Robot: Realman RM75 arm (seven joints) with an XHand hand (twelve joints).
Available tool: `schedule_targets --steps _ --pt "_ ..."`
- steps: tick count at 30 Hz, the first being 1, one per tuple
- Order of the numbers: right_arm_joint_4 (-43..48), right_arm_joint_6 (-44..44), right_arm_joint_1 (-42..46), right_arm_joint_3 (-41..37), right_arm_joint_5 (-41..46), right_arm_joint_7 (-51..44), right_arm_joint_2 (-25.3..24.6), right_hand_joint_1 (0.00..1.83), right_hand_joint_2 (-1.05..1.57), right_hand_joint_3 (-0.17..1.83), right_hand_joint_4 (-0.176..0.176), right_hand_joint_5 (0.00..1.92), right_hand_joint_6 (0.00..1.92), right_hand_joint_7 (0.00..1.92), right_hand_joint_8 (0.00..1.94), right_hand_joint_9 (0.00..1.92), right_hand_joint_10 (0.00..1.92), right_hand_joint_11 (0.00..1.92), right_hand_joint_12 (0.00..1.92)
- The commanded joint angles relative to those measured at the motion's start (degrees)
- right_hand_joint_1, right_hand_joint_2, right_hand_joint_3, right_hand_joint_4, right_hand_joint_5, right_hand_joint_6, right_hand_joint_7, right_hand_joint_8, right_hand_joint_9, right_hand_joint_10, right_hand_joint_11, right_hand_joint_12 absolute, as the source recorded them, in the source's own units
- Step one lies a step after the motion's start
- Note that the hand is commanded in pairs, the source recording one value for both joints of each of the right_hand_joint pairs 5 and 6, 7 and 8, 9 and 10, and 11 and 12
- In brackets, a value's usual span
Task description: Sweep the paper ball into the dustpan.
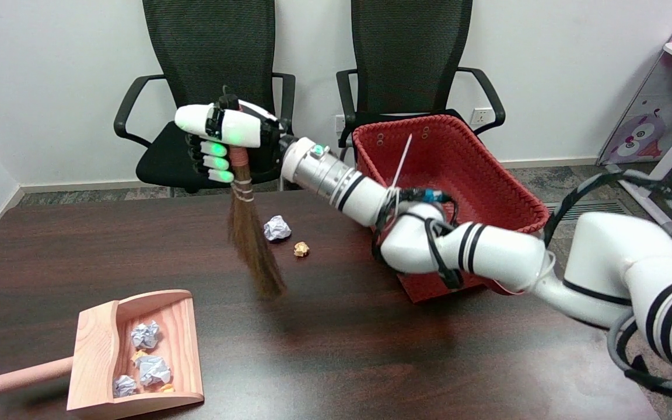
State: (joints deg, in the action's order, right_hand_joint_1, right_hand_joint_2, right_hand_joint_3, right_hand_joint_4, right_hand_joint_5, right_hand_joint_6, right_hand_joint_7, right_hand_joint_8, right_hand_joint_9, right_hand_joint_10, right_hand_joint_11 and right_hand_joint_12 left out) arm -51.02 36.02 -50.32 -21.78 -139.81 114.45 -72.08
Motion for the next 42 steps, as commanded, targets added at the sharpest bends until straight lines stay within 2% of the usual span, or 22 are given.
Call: schedule_targets --steps 1,7,13,19,22,29,36,42 --pt "8.0 -8.7 -12.8 5.8 -9.9 5.2 3.0 0.89 1.57 0.97 -0.029 1.92 1.92 1.92 1.92 1.92 1.92 1.92 1.92" --pt "17.7 -4.9 -16.3 9.9 -11.4 14.7 1.3 0.88 1.57 1.01 -0.029 1.92 1.92 1.92 1.92 1.92 1.92 1.92 1.92" --pt "22.5 -3.6 -17.8 12.7 -12.3 15.1 -0.3 0.88 1.52 1.09 -0.031 1.92 1.92 1.92 1.92 1.92 1.92 1.92 1.92" --pt "29.9 3.2 -18.5 16.5 -14.5 14.8 -3.8 0.91 1.42 1.28 -0.04 1.92 1.92 1.92 1.92 1.92 1.92 1.92 1.92" --pt "32.5 4.0 -17.9 16.5 -17.0 13.1 -5.3 0.93 1.32 1.44 -0.036 1.92 1.92 1.92 1.92 1.92 1.92 1.92 1.92" --pt "34.9 5.4 -16.8 16.4 -18.9 4.7 -8.1 0.93 1.26 1.58 -0.035 1.92 1.92 1.92 1.92 1.92 1.92 1.92 1.92" --pt "34.9 6.0 -14.2 16.1 -21.5 -3.0 -11.6 0.9 1.14 1.82 -0.032 1.92 1.92 1.92 1.92 1.92 1.92 1.92 1.92" --pt "34.9 7.7 -13.0 17.0 -21.5 -9.8 -15.5 0.86 1.07 1.83 -0.017 1.92 1.92 1.92 1.92 1.92 1.92 1.92 1.92"
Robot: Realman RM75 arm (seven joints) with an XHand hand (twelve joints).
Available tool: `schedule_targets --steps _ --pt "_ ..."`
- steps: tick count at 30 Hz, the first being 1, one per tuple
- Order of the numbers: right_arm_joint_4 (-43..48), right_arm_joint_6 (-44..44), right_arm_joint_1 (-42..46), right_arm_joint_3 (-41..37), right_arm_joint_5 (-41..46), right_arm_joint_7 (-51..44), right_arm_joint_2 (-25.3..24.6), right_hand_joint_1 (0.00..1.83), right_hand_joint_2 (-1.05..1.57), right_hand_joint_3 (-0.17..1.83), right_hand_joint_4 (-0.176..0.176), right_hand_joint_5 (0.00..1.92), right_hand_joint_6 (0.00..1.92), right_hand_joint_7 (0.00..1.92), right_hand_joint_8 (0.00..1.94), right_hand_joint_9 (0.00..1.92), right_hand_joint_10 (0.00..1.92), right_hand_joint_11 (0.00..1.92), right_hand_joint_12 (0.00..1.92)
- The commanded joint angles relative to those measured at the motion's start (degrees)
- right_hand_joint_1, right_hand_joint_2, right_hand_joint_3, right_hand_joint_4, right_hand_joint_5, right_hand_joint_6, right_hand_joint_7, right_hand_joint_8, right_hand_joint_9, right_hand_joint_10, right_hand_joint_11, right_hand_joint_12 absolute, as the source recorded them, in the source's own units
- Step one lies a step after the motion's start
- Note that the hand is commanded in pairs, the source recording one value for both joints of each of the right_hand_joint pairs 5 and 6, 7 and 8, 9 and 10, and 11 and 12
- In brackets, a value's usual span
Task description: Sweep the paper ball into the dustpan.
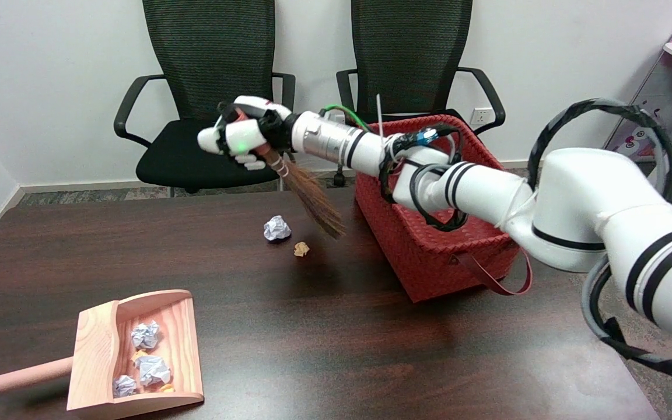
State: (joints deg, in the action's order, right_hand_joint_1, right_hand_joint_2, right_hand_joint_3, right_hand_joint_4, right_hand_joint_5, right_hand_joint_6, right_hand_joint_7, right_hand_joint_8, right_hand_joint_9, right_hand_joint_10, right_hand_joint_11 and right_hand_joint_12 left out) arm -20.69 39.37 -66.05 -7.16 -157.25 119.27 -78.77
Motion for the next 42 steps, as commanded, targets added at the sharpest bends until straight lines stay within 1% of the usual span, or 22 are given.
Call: schedule_targets --steps 1,5,9,14,18,22,24,27,28,29,33,37,42 --pt "4.7 4.6 3.0 2.4 -4.0 -15.7 -9.5 0.86 1.07 1.83 -0.017 1.92 1.92 1.92 1.92 1.92 1.92 1.92 1.92" --pt "5.4 5.7 3.6 2.6 -4.1 -17.9 -11.9 0.85 1.06 1.83 -0.014 1.92 1.92 1.92 1.92 1.92 1.92 1.92 1.92" --pt "5.6 6.2 3.6 4.1 -4.1 -18.0 -13.2 0.85 1.06 1.83 -0.014 1.92 1.92 1.92 1.92 1.92 1.92 1.92 1.92" --pt "5.7 6.1 4.2 4.6 -4.1 -17.9 -14.1 0.84 1.04 1.83 -0.013 1.92 1.92 1.92 1.92 1.92 1.92 1.92 1.92" --pt "5.8 8.6 5.2 4.7 -4.1 -16.9 -14.1 0.85 0.98 1.83 -0.013 1.92 1.92 1.92 1.92 1.92 1.92 1.92 1.92" --pt "8.3 9.2 6.2 2.7 -3.4 -11.3 -13.7 0.86 0.94 1.83 -0.012 1.92 1.92 1.92 1.92 1.92 1.92 1.92 1.92" --pt "10.9 8.6 7.0 0.0 -2.8 -7.7 -13.4 0.88 0.92 1.83 -0.013 1.92 1.92 1.92 1.92 1.92 1.92 1.92 1.92" --pt "11.7 8.1 7.7 -0.6 -2.0 -3.6 -12.8 0.9 0.91 1.83 -0.017 1.92 1.92 1.92 1.92 1.92 1.92 1.92 1.92" --pt "11.7 7.9 7.8 -0.6 -1.7 -2.9 -12.7 0.91 0.91 1.83 -0.004 1.92 1.92 1.92 1.92 1.92 1.92 1.92 1.92" --pt "11.7 7.8 8.0 -0.7 -0.9 -1.6 -12.2 0.92 0.92 1.83 -0.032 1.92 1.92 1.92 1.92 1.92 1.92 1.92 1.92" --pt "11.1 8.3 8.8 -0.7 3.0 3.8 -10.9 0.95 1.01 1.7 -0.026 1.92 1.92 1.92 1.92 1.92 1.92 1.92 1.92" --pt "9.8 9.0 9.6 -0.7 3.3 6.8 -10.4 0.95 1.07 1.62 -0.028 1.92 1.92 1.92 1.92 1.92 1.92 1.92 1.92" --pt "8.7 10.3 10.1 -0.8 3.5 10.4 -10.2 0.95 1.1 1.57 -0.03 1.92 1.92 1.92 1.92 1.92 1.92 1.92 1.92"
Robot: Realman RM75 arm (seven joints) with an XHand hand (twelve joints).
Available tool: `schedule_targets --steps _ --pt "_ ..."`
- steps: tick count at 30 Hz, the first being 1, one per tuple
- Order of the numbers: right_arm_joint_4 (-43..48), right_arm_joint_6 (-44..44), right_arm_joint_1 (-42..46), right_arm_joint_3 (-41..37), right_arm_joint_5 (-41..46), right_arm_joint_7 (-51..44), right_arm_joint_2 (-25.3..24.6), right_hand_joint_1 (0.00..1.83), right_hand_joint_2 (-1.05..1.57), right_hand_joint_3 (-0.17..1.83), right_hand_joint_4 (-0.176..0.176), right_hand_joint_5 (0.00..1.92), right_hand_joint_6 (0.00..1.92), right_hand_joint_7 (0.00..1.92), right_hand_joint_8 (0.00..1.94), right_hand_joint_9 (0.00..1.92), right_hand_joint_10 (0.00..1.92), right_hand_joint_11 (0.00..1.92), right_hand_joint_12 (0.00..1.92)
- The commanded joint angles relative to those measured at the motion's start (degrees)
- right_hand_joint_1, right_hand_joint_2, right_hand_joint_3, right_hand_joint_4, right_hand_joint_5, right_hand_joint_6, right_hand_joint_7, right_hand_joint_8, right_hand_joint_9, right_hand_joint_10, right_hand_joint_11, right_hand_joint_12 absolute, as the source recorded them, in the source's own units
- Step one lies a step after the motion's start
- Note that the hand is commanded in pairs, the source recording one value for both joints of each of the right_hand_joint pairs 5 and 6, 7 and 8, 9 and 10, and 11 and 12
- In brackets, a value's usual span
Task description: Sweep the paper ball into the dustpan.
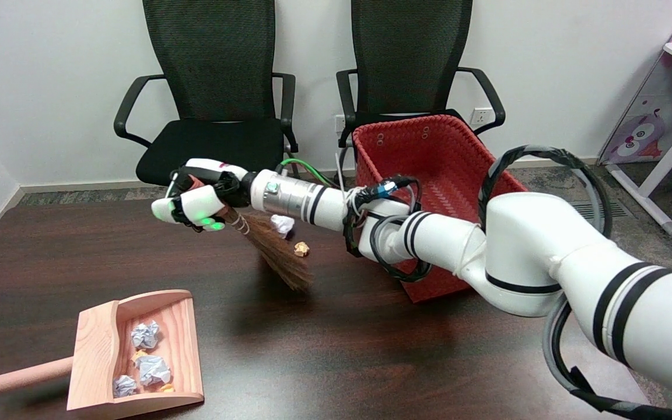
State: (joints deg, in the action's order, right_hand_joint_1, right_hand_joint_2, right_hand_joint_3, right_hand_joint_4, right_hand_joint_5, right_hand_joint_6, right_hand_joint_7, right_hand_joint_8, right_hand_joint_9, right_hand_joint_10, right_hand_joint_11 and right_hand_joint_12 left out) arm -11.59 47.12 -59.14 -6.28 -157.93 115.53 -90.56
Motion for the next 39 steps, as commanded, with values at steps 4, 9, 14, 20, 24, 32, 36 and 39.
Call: schedule_targets --steps 4,9,14,20,24,32,36,39 --pt "-3.6 2.6 3.5 -2.5 4.2 17.0 2.5 0.95 1.11 1.56 -0.031 1.92 1.92 1.92 1.92 1.92 1.92 1.92 1.92" --pt "-8.2 2.2 5.2 -6.7 4.2 23.8 4.1 0.95 1.11 1.57 -0.032 1.92 1.92 1.92 1.92 1.92 1.92 1.92 1.92" --pt "-14.1 2.5 6.4 -12.7 5.3 24.7 7.1 0.95 1.12 1.56 -0.032 1.92 1.92 1.92 1.92 1.92 1.92 1.92 1.92" --pt "-17.3 2.2 1.6 -10.0 2.2 17.0 9.9 0.95 1.17 1.5 -0.034 1.92 1.92 1.92 1.92 1.92 1.92 1.92 1.92" --pt "-19.3 0.4 0.0 -12.1 3.0 11.9 11.5 0.95 1.2 1.5 -0.033 1.92 1.92 1.92 1.92 1.92 1.92 1.92 1.92" --pt "-18.5 1.8 -3.0 -14.2 -0.6 11.8 14.1 0.95 1.21 1.51 -0.032 1.92 1.92 1.92 1.92 1.92 1.92 1.92 1.92" --pt "-9.2 6.0 -7.0 -7.8 -3.4 12.8 13.6 0.95 1.17 1.64 -0.033 1.92 1.92 1.92 1.92 1.92 1.92 1.92 1.92" --pt "-1.0 7.5 -8.2 -3.2 -3.4 13.2 11.5 0.93 1.1 1.83 -0.041 1.92 1.92 1.92 1.92 1.92 1.92 1.92 1.92"
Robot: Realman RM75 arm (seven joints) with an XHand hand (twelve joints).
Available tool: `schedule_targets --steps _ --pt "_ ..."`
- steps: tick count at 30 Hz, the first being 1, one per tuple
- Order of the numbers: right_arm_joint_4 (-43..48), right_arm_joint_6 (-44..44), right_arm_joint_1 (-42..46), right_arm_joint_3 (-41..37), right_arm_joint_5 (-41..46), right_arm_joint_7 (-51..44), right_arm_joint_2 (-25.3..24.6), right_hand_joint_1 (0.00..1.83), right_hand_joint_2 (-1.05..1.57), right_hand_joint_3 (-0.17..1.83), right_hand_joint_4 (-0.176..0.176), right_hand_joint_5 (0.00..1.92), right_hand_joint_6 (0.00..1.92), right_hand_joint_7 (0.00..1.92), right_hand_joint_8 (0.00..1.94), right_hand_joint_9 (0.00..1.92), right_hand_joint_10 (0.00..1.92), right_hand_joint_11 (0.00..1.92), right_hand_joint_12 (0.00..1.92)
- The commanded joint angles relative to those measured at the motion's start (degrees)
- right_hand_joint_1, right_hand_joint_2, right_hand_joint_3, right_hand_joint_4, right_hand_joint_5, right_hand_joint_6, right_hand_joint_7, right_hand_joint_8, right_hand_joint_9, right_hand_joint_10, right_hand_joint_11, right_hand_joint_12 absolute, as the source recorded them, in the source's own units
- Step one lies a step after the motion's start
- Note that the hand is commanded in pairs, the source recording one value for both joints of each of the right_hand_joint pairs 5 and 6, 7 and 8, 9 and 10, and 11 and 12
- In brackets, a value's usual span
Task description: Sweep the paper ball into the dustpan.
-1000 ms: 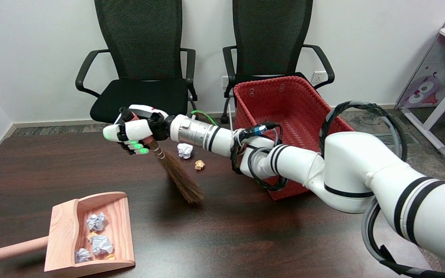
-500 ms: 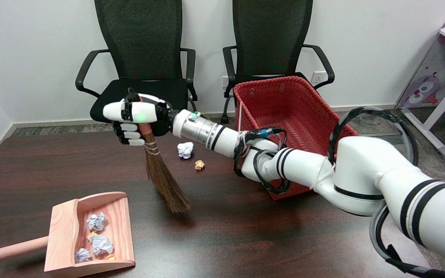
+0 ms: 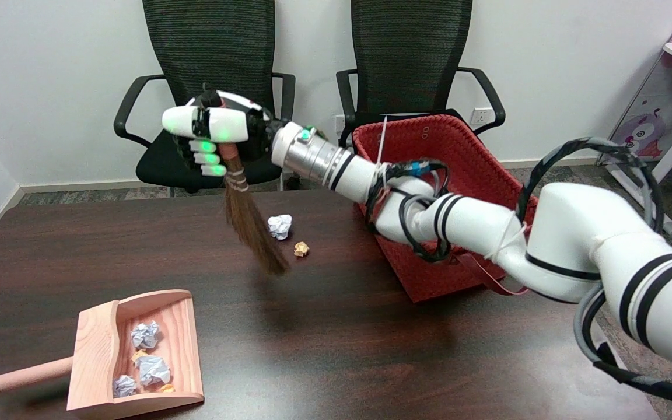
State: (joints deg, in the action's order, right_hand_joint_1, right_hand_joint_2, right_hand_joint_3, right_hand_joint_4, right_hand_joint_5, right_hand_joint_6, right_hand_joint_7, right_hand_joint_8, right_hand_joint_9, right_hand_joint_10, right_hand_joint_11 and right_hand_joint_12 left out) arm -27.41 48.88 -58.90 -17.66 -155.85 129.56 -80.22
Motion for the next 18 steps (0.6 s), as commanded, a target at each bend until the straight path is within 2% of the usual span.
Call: schedule_targets --steps 1,11,18 --pt "15.9 5.5 -8.4 8.6 -5.5 -0.8 1.0 0.93 1.09 1.83 -0.042 1.92 1.92 1.92 1.92 1.92 1.92 1.92 1.92" --pt "23.7 -2.9 -6.3 9.2 -5.5 -4.4 1.8 0.93 1.1 1.79 -0.027 1.92 1.92 1.92 1.92 1.92 1.92 1.92 1.92" --pt "23.0 -5.9 -3.0 8.9 -5.5 -4.0 2.9 0.94 1.1 1.78 -0.027 1.92 1.92 1.92 1.92 1.92 1.92 1.92 1.92"
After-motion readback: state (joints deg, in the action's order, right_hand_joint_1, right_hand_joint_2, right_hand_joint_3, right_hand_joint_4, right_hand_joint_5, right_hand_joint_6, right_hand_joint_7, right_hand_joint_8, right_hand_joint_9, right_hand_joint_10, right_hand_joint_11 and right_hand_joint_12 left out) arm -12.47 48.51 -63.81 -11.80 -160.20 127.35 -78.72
